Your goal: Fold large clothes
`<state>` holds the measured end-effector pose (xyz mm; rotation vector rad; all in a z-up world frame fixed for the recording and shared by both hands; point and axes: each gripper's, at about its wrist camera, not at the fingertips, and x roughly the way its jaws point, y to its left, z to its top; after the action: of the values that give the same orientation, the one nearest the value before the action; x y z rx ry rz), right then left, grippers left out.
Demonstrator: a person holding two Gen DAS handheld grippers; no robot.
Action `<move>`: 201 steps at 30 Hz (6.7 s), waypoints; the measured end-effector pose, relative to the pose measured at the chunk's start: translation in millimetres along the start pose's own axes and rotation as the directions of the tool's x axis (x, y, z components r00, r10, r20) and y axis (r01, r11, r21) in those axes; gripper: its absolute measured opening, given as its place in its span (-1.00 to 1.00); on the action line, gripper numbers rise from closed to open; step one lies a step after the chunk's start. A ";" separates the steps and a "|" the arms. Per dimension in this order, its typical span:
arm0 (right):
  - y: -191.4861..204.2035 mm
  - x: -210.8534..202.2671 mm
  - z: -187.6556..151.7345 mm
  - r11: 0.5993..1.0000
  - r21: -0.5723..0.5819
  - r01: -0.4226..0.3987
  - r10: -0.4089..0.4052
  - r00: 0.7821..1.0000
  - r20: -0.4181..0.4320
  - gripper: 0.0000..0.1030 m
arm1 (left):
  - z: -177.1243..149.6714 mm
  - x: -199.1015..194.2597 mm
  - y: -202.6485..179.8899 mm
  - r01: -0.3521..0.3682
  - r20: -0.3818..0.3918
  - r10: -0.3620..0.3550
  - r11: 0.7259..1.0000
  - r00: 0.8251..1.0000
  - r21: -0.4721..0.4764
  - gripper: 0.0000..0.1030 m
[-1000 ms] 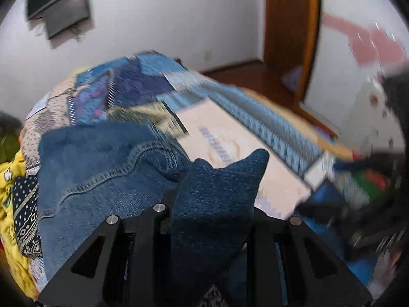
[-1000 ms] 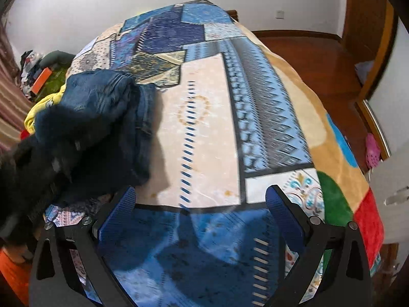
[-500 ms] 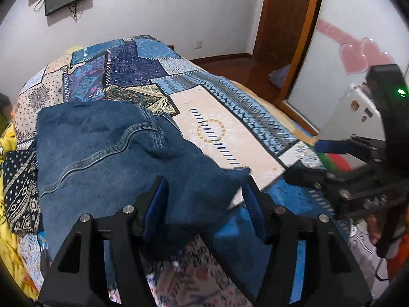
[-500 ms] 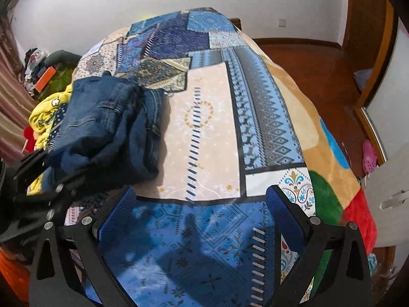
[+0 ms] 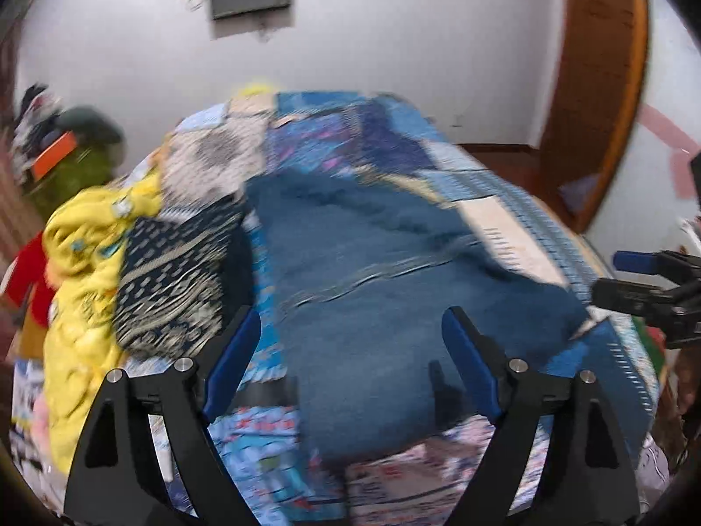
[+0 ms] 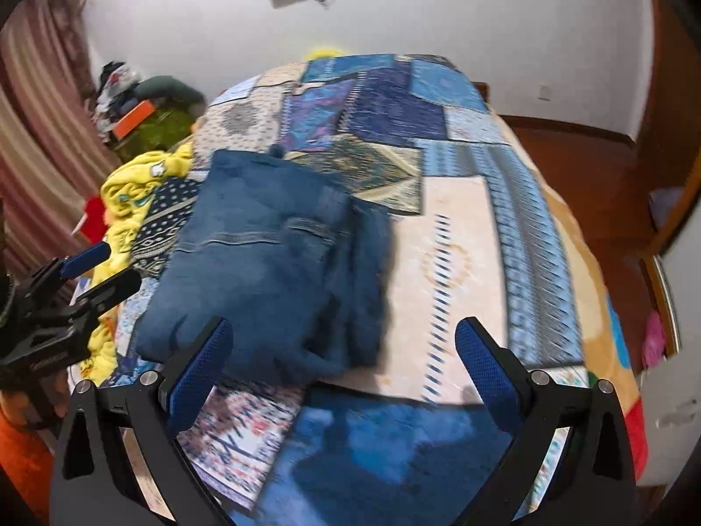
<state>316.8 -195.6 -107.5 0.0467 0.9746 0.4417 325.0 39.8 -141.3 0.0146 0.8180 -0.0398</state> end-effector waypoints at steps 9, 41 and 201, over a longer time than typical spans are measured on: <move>14.3 62.3 -0.6 0.992 -0.118 0.035 -0.049 0.992 -0.116 0.96 | -37.1 36.8 19.5 -0.019 -0.144 0.021 1.000 0.989 0.012 0.65; 5.7 102.8 64.1 0.988 -0.099 -0.118 0.097 0.975 -0.199 0.96 | 40.3 89.5 39.6 -0.001 -0.128 0.004 1.000 0.992 0.022 0.83; 223.7 -153.5 20.8 0.886 -0.380 -0.265 0.438 0.747 0.500 0.32 | -39.5 -306.1 88.6 -0.107 0.616 0.160 0.987 0.771 -0.122 0.74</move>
<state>183.6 -47.4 77.7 0.1002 0.2819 0.8663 90.8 138.6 54.9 -0.0165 0.1419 0.1214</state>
